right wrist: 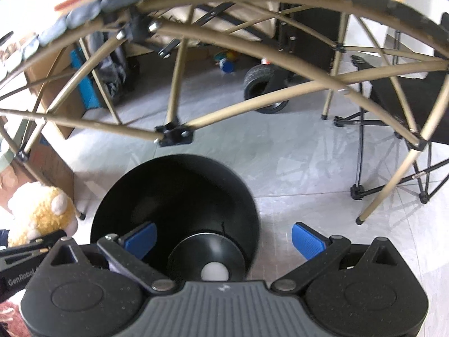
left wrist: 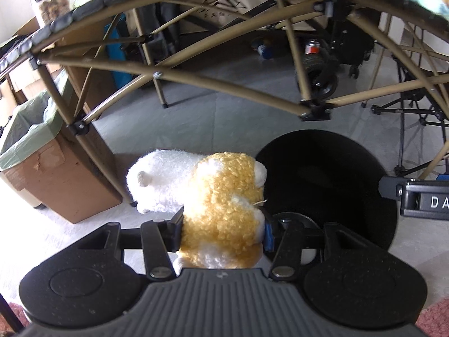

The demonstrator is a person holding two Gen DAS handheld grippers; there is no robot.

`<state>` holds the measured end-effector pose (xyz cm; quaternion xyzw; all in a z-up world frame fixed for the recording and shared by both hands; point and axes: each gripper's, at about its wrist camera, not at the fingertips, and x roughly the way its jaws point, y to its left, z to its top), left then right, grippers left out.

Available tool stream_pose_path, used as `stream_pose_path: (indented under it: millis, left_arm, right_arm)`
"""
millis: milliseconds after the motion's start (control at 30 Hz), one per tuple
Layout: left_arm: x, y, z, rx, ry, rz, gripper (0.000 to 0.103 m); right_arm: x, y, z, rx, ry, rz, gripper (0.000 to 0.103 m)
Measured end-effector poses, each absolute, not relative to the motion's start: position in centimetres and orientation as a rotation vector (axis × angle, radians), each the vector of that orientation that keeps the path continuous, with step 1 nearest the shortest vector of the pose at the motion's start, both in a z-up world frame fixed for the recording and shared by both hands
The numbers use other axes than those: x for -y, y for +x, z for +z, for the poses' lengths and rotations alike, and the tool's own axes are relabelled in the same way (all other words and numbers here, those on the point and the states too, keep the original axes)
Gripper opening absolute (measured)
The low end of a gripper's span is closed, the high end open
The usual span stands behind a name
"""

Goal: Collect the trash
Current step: 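Move the left tool over the bin opening and open it to drop the plush toy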

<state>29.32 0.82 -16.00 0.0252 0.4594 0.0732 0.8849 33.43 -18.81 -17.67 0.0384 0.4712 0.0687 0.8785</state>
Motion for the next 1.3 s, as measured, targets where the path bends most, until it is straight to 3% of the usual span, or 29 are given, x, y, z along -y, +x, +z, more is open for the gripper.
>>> stream_pose_path:
  millis: [767, 1300]
  left_arm:
    - [8.6, 31.6, -17.0, -1.008, 0.107, -0.025, 0.051]
    - [10.7, 33.8, -19.4, -1.140, 0.024, -0.036, 0.051]
  right_arm:
    - [28.7, 32.4, -17.5, -0.938, 0.220, -0.029, 0.103]
    - [31.8, 32.5, -19.5, -0.964, 0.262, -0.109, 0.103]
